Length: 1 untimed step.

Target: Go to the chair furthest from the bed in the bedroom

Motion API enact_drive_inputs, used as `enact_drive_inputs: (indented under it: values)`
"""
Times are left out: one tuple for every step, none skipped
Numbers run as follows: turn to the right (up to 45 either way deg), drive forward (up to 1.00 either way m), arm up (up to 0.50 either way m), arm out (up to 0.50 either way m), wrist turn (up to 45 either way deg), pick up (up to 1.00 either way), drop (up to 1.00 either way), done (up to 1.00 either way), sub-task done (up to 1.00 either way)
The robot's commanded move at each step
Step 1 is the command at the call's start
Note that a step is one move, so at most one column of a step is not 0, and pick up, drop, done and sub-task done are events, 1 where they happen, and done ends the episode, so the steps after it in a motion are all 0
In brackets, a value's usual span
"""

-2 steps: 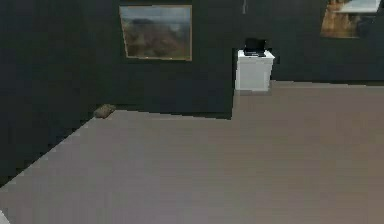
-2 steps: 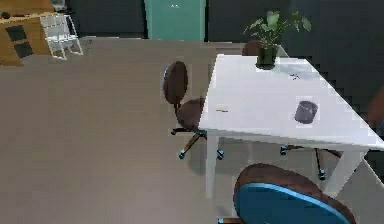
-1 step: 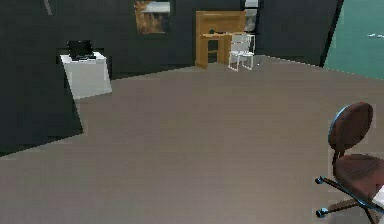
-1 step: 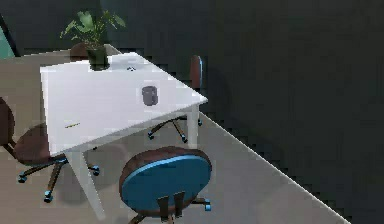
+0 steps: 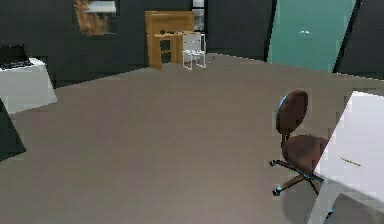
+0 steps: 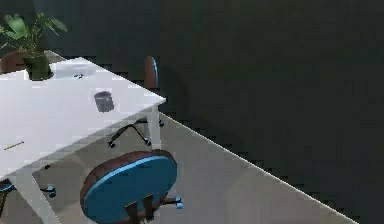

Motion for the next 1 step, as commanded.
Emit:
enact_drive_inputs:
  values:
    - [0.0, 1.00, 0.00, 0.00, 0.0, 0.00, 0.00, 0.00, 0.00]
